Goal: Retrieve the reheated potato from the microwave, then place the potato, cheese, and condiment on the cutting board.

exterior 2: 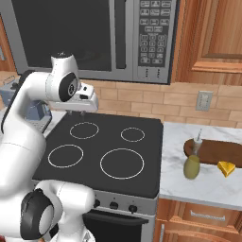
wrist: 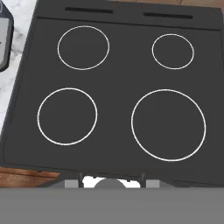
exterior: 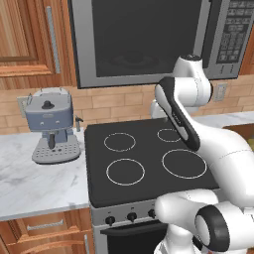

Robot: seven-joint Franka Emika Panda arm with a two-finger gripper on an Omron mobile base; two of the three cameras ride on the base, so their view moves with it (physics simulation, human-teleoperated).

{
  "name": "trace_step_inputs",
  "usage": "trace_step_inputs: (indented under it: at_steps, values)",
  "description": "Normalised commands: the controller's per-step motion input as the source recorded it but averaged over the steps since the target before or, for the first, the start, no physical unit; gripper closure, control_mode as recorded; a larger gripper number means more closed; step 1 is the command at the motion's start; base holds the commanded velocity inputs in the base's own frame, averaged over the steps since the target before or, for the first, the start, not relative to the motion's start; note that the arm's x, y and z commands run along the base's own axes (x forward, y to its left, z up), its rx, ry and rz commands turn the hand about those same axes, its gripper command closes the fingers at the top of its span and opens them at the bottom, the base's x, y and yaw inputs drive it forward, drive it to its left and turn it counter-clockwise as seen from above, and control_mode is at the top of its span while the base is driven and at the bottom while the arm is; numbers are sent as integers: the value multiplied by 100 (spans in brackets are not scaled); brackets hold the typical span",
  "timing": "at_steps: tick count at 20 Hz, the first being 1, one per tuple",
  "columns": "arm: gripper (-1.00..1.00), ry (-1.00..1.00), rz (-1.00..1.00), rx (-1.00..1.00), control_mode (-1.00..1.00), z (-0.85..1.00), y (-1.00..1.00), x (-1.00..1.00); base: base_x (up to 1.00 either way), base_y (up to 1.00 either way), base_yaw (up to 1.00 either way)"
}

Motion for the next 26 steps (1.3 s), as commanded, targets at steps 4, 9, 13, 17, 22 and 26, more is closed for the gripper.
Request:
trace_step_inputs:
  at_steps: [4, 9, 13, 17, 22, 26]
  values:
    - [-100, -4, 0, 0, -100, 0, 0, -7, 0, 0, 0]
    - [-100, -21, 0, 0, -100, 0, -6, -22, 0, 0, 0]
    - [-100, -26, -6, 2, -100, 3, -13, -25, 0, 0, 0]
    - [-100, -19, -10, 5, -100, 11, -12, -13, 0, 0, 0]
    - [-100, -16, -20, 15, -100, 27, -27, -8, 0, 0, 0]
    - [-100, -3, -23, 20, -100, 42, -33, 0, 0, 0, 0]
